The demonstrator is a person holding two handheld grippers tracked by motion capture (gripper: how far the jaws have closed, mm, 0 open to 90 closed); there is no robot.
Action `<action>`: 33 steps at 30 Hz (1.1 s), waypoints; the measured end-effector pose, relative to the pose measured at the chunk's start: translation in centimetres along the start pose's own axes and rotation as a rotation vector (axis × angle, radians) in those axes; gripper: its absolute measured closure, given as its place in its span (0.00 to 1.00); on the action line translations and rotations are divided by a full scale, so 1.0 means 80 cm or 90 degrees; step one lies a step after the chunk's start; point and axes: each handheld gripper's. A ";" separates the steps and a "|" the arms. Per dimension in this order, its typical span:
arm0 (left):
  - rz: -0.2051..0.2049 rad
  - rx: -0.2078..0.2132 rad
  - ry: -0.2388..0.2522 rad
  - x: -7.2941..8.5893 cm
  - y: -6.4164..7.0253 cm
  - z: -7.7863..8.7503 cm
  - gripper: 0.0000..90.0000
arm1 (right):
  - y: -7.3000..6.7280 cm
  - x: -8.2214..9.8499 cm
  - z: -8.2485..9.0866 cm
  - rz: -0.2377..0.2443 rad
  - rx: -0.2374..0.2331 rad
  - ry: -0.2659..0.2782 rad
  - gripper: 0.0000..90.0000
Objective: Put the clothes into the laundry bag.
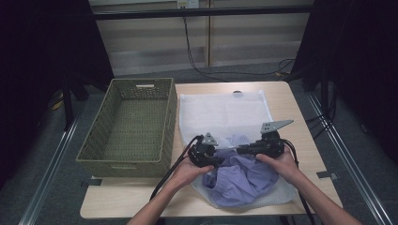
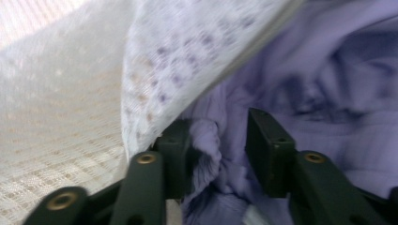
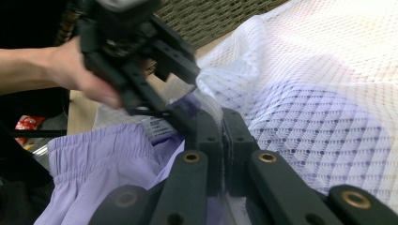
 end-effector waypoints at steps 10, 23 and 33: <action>-0.008 0.078 0.089 0.000 0.023 0.062 0.68 | 0.003 -0.002 0.000 -0.006 0.000 0.007 0.98; -0.079 0.148 0.049 0.008 0.082 0.044 0.54 | 0.001 -0.004 0.000 0.001 0.003 0.005 0.98; -0.123 0.164 -0.018 0.013 0.093 0.007 0.49 | 0.001 -0.003 -0.003 0.000 0.000 0.001 0.98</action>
Point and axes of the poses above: each handheld gripper's, and its own axes: z roughly backward along the jaws, x roughly out of its underside, y roughly to its right
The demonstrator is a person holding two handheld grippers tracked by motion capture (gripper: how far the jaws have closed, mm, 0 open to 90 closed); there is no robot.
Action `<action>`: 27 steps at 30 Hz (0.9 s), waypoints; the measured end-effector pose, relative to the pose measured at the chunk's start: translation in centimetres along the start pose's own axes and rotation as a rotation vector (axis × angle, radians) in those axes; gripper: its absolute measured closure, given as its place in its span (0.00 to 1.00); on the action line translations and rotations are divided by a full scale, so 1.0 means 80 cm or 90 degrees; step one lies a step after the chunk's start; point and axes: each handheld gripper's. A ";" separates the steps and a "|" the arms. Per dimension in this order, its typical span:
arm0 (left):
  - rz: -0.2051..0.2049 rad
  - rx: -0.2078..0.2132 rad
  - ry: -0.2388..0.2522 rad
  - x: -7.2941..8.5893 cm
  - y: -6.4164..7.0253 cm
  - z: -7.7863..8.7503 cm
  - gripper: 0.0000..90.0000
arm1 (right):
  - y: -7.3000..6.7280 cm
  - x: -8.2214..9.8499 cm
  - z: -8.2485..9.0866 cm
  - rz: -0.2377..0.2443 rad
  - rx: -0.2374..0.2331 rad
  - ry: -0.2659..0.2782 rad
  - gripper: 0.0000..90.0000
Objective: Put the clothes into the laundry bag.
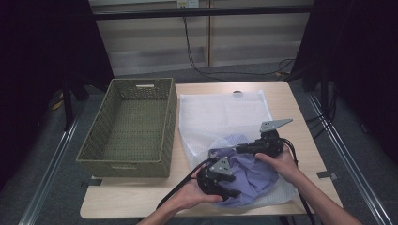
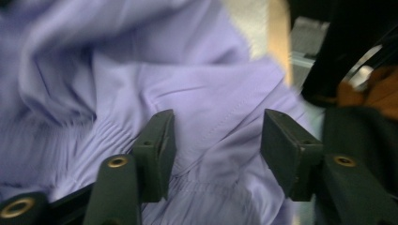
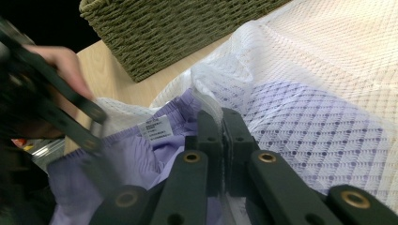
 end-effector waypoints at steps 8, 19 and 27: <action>-0.018 0.008 -0.078 0.006 0.000 -0.018 0.34 | 0.000 0.000 0.000 0.001 0.004 -0.002 0.97; -0.023 0.048 -0.046 0.021 0.011 -0.013 0.22 | 0.001 0.001 0.000 0.001 0.003 -0.005 0.97; -0.037 -0.018 -0.052 0.019 0.013 -0.013 0.53 | 0.000 0.001 -0.002 0.002 -0.002 -0.013 0.96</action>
Point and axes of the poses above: each handheld gripper's, and its own axes: z roughly backward along the jaws, x roughly out of its underside, y roughly to its right
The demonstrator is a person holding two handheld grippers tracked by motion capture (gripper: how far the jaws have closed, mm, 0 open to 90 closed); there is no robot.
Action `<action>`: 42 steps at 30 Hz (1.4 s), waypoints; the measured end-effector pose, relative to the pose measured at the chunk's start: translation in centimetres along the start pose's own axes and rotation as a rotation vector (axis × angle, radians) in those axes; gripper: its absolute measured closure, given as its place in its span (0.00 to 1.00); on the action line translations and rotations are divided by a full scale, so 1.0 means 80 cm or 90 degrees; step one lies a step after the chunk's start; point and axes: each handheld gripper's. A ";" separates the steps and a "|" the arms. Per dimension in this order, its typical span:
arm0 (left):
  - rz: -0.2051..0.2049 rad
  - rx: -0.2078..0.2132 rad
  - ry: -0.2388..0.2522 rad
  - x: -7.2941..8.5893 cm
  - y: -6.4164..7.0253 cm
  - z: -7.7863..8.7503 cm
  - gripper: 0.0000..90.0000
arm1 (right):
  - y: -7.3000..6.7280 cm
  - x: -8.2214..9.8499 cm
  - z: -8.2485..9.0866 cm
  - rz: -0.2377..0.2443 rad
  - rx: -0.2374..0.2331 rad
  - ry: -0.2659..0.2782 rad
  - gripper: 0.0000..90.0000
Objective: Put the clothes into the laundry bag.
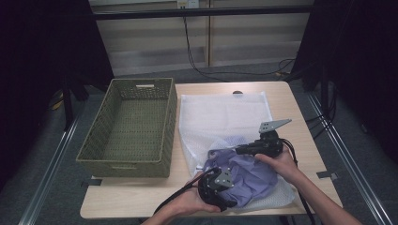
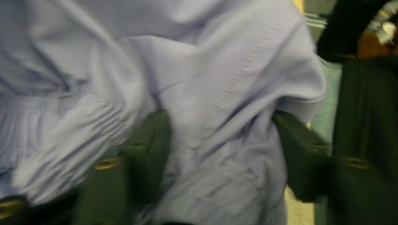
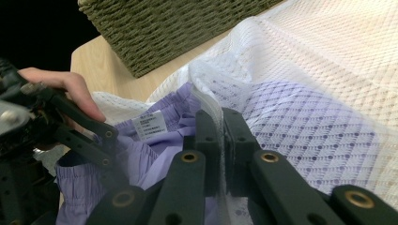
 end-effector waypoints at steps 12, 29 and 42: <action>0.037 0.028 0.086 -0.014 -0.016 0.027 0.91 | 0.000 -0.001 0.001 -0.003 0.001 0.000 0.97; 0.119 -0.095 0.138 -0.048 -0.076 0.029 0.94 | -0.005 -0.012 0.009 -0.018 -0.017 0.026 0.98; 0.158 -0.147 0.110 -0.041 -0.102 -0.001 0.94 | -0.025 -0.012 0.023 -0.003 -0.014 0.020 0.97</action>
Point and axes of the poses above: each handheld gripper's, and its own axes: z roughly backward along the jaws, x roughly out of its underside, y roughly to its right
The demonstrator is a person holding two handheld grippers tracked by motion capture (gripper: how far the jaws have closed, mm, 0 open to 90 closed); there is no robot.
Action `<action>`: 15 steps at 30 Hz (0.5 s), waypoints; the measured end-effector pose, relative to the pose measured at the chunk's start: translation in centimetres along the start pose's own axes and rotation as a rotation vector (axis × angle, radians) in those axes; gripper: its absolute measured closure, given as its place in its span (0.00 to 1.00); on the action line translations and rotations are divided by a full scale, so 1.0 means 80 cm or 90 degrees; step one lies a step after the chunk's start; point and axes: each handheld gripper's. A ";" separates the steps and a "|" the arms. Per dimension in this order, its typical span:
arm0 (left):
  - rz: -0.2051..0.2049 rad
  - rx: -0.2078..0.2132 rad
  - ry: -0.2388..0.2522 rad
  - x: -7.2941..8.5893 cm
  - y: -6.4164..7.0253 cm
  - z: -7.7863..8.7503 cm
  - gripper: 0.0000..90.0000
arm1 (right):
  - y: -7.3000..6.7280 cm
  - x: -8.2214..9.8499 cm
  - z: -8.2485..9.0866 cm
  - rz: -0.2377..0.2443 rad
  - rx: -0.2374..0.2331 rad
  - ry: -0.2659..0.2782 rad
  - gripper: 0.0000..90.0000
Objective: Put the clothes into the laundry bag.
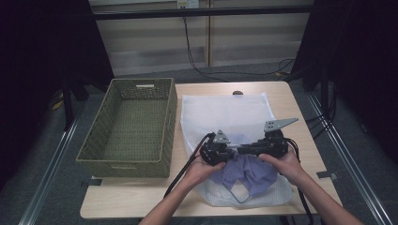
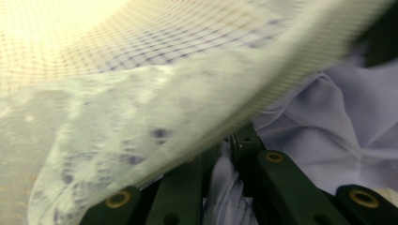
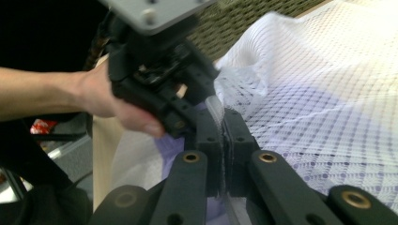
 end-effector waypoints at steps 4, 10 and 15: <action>-0.007 -0.014 -0.021 0.007 0.002 -0.009 0.94 | -0.006 0.013 0.002 -0.002 0.001 -0.016 0.96; -0.009 -0.016 -0.028 0.017 0.001 -0.014 0.93 | -0.007 0.040 -0.004 -0.016 -0.010 -0.052 0.92; -0.012 -0.019 -0.030 0.020 0.001 -0.013 0.92 | -0.006 0.053 -0.015 -0.008 -0.007 -0.083 0.91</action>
Point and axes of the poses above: each handheld gripper's, and its own axes: z roughly backward along the jaws, x roughly out of its underside, y roughly to its right
